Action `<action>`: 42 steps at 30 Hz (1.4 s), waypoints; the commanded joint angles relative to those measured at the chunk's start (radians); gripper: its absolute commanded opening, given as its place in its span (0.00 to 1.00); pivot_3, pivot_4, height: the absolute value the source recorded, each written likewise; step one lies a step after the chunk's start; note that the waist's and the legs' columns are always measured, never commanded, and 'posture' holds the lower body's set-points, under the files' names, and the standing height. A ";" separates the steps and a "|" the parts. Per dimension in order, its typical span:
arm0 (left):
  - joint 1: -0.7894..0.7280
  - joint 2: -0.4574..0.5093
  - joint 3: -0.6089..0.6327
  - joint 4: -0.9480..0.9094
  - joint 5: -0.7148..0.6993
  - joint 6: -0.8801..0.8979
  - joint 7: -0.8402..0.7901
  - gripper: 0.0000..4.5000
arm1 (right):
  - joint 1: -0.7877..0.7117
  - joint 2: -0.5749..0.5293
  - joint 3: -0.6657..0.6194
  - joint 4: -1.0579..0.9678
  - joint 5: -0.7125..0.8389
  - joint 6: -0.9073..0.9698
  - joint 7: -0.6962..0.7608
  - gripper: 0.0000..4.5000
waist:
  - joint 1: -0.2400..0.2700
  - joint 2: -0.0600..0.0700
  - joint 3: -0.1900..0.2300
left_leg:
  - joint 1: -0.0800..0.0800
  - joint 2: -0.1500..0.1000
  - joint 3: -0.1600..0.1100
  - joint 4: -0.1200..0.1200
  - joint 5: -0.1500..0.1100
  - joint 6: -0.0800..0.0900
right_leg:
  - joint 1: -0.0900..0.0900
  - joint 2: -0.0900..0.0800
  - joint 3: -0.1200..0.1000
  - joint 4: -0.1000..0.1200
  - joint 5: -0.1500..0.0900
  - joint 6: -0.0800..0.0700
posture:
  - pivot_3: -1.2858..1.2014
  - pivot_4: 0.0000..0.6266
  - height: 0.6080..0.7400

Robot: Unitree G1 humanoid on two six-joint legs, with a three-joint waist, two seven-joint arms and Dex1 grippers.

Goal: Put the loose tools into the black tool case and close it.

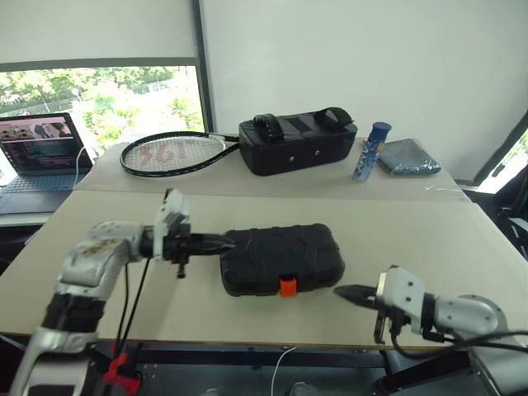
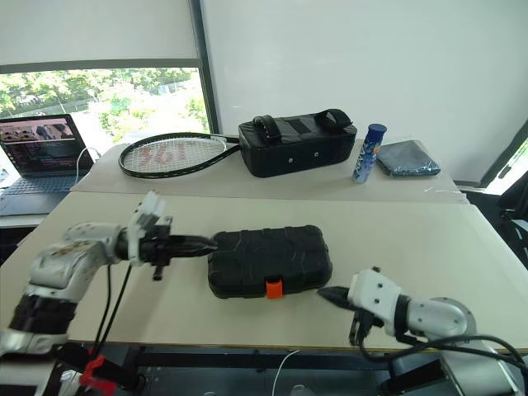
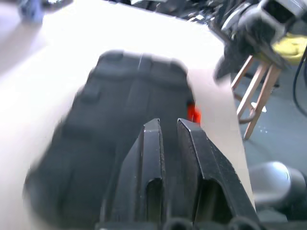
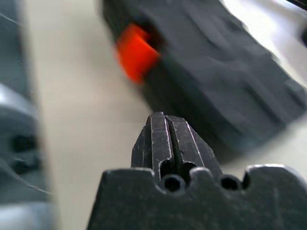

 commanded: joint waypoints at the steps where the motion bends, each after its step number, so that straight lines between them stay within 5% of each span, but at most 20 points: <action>1: -0.071 -0.085 -0.078 0.074 0.091 -0.073 0.079 0.14 | -0.015 0.048 0.059 -0.078 0.002 0.077 -0.076 0.00 | -0.002 0.000 0.000 | 0.000 0.000 0.000 0.000 0.000 0.000 | 0.000 0.000 0.001 0.000 0.000 0.000 | 0.52 0.24 1.00; 9: -0.136 -0.223 -0.168 0.242 0.233 -0.177 0.178 0.14 | -0.098 0.157 0.216 -0.048 -0.118 0.128 -0.192 0.00 | -0.010 0.000 0.000 | -0.002 0.000 0.000 0.000 0.000 0.000 | -0.003 0.001 0.001 0.000 0.000 0.000 | 0.52 0.24 1.00; 35: -0.088 -0.248 -0.301 0.365 0.419 -0.067 0.277 0.14 | -0.249 0.267 0.303 0.142 -0.234 0.130 -0.230 0.00 | -0.009 -0.001 -0.002 | 0.005 -0.001 -0.001 0.000 0.004 0.000 | 0.003 0.001 0.002 -0.001 0.004 -0.005 | 0.52 0.24 1.00; 42: -0.058 -0.238 -0.325 0.344 0.428 -0.017 0.257 0.14 | -0.277 0.267 0.294 0.190 -0.278 0.150 -0.263 0.00 | -0.015 -0.002 -0.004 | 0.022 -0.001 -0.004 -0.001 0.000 -0.008 | 0.017 0.001 0.002 -0.008 0.003 -0.007 | 0.52 0.24 1.00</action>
